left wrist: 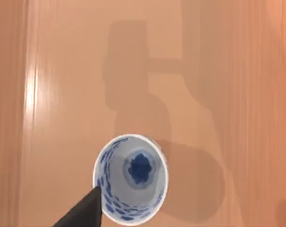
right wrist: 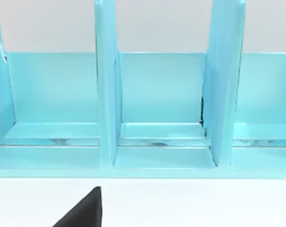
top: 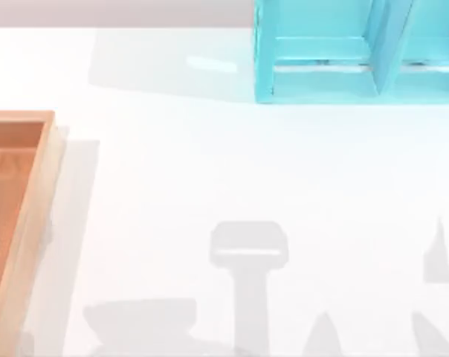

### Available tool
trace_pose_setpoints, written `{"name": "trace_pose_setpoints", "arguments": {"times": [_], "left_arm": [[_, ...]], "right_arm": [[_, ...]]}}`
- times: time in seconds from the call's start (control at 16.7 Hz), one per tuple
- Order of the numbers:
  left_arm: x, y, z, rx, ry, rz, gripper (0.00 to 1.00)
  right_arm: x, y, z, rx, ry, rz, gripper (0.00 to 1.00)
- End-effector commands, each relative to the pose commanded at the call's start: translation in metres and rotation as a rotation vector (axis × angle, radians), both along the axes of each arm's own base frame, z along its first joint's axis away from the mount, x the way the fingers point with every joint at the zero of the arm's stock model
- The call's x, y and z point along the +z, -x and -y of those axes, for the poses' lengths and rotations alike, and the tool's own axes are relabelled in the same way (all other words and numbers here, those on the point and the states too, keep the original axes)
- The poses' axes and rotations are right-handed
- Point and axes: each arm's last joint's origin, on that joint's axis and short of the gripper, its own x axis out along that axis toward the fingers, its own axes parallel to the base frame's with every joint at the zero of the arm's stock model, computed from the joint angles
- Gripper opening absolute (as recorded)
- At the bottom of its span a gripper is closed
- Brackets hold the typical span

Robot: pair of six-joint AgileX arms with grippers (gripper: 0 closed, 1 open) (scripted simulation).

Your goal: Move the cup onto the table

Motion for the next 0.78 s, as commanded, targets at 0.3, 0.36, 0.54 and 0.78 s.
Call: {"name": "trace_pose_setpoints", "arguments": {"times": [0.3, 0.36, 0.54, 0.78], "left_arm": [[0.006, -0.045, -0.026, -0.001, 0.058, -0.339, 1.00], [0.005, -0.051, -0.031, -0.002, 0.069, -0.383, 1.00], [0.006, -0.063, -0.039, -0.004, 0.090, -0.455, 1.00], [0.006, -0.064, -0.040, -0.004, 0.092, -0.462, 1.00]], "right_arm": [[0.000, 0.000, 0.000, 0.000, 0.000, 0.000, 1.00], [0.000, 0.000, 0.000, 0.000, 0.000, 0.000, 1.00], [0.000, 0.000, 0.000, 0.000, 0.000, 0.000, 1.00], [0.000, 0.000, 0.000, 0.000, 0.000, 0.000, 1.00]]}}
